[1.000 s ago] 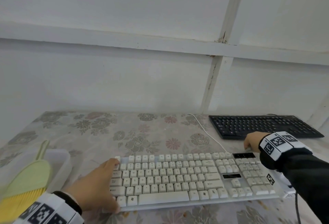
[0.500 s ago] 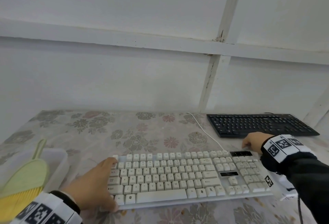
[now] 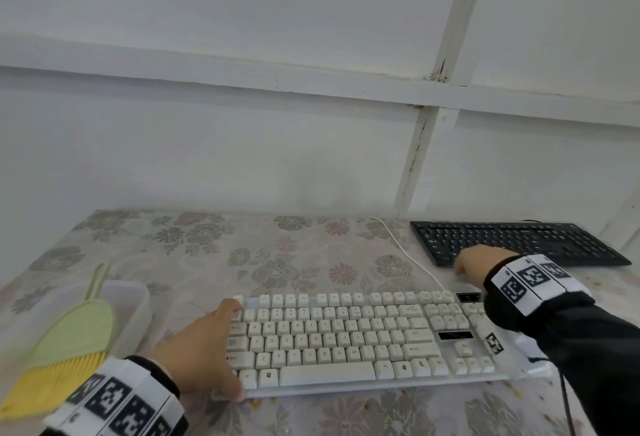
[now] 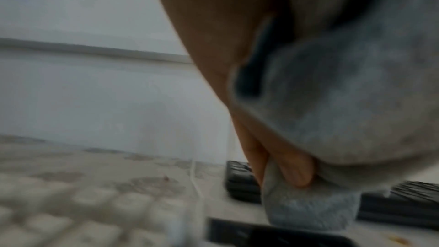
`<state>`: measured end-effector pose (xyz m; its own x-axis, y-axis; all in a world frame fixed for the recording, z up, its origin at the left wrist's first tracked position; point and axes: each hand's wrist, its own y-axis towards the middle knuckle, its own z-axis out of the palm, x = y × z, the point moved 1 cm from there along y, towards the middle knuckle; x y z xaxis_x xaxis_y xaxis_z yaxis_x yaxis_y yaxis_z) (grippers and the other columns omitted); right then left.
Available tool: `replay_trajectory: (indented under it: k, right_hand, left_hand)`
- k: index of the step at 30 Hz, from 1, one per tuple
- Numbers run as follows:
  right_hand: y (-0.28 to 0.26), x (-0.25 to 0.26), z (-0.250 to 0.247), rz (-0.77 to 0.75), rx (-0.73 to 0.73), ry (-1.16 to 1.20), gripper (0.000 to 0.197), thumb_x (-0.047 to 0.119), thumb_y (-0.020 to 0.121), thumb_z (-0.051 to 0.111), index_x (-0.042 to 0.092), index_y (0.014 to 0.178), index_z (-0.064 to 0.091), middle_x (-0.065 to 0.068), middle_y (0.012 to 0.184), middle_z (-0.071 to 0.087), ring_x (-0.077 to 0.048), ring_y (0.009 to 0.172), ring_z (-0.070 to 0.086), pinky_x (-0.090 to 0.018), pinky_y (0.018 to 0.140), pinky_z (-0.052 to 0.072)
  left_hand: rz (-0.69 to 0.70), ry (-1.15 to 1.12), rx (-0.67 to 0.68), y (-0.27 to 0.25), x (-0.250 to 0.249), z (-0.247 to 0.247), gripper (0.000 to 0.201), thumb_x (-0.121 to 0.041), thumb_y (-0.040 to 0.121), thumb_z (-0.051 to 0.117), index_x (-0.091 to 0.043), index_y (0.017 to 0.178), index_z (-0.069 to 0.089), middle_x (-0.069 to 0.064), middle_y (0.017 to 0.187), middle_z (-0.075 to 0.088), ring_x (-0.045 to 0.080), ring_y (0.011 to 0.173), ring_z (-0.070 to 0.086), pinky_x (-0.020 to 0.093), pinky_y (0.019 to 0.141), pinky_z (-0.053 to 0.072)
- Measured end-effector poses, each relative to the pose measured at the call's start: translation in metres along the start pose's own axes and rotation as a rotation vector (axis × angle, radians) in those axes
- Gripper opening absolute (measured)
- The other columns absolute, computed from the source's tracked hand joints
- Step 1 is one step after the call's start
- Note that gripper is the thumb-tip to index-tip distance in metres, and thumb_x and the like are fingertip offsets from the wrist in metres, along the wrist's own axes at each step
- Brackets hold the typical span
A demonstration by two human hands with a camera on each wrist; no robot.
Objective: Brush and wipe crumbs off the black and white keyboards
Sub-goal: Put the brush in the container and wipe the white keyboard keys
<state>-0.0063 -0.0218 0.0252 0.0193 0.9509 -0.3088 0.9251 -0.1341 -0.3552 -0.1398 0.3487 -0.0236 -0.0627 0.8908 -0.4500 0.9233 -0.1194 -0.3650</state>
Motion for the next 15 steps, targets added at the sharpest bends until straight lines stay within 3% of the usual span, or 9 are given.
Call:
replay_trajectory:
  k: [4,7,9,12,15]
  right_hand:
    - [-0.049,0.084,-0.030,-0.406,-0.127,0.221,0.031,0.029,0.099,0.045,0.019,0.124,0.060,0.001,0.127,0.060,-0.016,0.110,0.057,-0.026,0.096,0.042]
    - [-0.076,0.151,-0.044,-0.643,-0.139,0.371,0.031,0.034,0.098,0.046,0.018,0.118,0.063,0.002,0.118,0.063,-0.011,0.088,0.054,-0.022,0.081,0.039]
    - [-0.082,0.190,-0.050,-0.730,-0.128,0.413,0.031,0.034,0.098,0.046,0.017,0.118,0.062,0.001,0.119,0.062,-0.013,0.087,0.056,-0.023,0.079,0.041]
    - [-0.082,0.232,-0.054,-0.823,-0.145,0.337,0.030,0.027,0.099,0.045,0.013,0.119,0.062,-0.005,0.121,0.061,-0.022,0.100,0.058,-0.028,0.082,0.041]
    - [-0.080,0.251,-0.047,-0.844,-0.143,0.259,0.026,0.019,0.098,0.047,0.011,0.117,0.063,-0.008,0.114,0.061,-0.021,0.087,0.052,-0.029,0.074,0.038]
  left_hand:
    - [-0.019,-0.037,0.001,0.000,0.001,0.001,0.104,-0.027,0.058,0.081,-0.021,0.136,0.012,-0.009,0.110,0.049,0.010,0.099,0.053,0.021,0.086,0.047]
    - [-0.029,-0.037,-0.006,0.000,0.002,0.002,0.104,-0.027,0.057,0.082,-0.019,0.135,0.013,-0.007,0.112,0.050,0.012,0.101,0.053,0.023,0.088,0.048]
    - [-0.029,-0.027,-0.006,0.000,0.002,0.002,0.100,-0.029,0.057,0.082,-0.019,0.132,0.016,-0.005,0.115,0.050,0.012,0.102,0.053,0.024,0.088,0.048]
    - [-0.016,-0.032,-0.006,0.000,0.002,0.001,0.090,-0.028,0.058,0.081,-0.019,0.124,0.022,-0.004,0.113,0.052,0.012,0.100,0.053,0.023,0.085,0.048]
    - [-0.011,-0.043,-0.008,0.000,0.003,0.000,0.083,-0.026,0.056,0.082,-0.019,0.117,0.026,-0.005,0.111,0.054,0.012,0.099,0.054,0.025,0.086,0.050]
